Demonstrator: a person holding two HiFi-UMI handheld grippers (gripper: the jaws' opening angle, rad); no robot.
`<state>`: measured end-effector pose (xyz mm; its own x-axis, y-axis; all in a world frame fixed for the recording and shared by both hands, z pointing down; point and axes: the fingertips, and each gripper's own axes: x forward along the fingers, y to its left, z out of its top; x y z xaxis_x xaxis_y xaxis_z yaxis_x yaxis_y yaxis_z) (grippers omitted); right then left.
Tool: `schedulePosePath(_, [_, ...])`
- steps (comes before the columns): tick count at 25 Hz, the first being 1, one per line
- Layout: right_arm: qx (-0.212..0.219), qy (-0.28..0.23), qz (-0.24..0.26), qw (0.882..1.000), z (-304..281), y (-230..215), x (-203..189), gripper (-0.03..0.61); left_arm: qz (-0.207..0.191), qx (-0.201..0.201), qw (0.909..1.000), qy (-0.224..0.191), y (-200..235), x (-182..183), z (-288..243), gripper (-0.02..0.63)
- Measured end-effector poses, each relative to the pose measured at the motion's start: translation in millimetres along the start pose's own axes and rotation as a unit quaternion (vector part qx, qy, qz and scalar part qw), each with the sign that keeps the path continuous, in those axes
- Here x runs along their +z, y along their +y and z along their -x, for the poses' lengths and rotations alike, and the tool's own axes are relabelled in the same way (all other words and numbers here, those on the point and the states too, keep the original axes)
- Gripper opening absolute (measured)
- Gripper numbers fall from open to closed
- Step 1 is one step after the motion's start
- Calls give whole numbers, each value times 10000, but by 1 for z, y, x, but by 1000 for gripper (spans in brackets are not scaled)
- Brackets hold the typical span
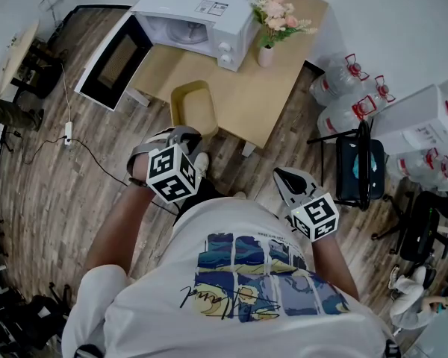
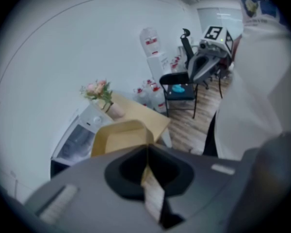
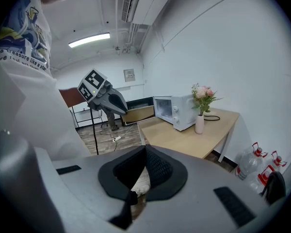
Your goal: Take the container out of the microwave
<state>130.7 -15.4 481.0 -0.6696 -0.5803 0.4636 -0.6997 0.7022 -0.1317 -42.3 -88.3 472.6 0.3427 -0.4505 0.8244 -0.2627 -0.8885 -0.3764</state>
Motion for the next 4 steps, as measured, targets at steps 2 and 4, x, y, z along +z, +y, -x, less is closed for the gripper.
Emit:
schedulePosePath(2, [-1,22,-10,10000,-2,-2,0,6,1,-4,10000,8,3,0,-2,18])
schedulePosePath(4, [-3,43,-21,10000,-4,-4,0,6,0,-8,10000,17,6,-1,-4,18])
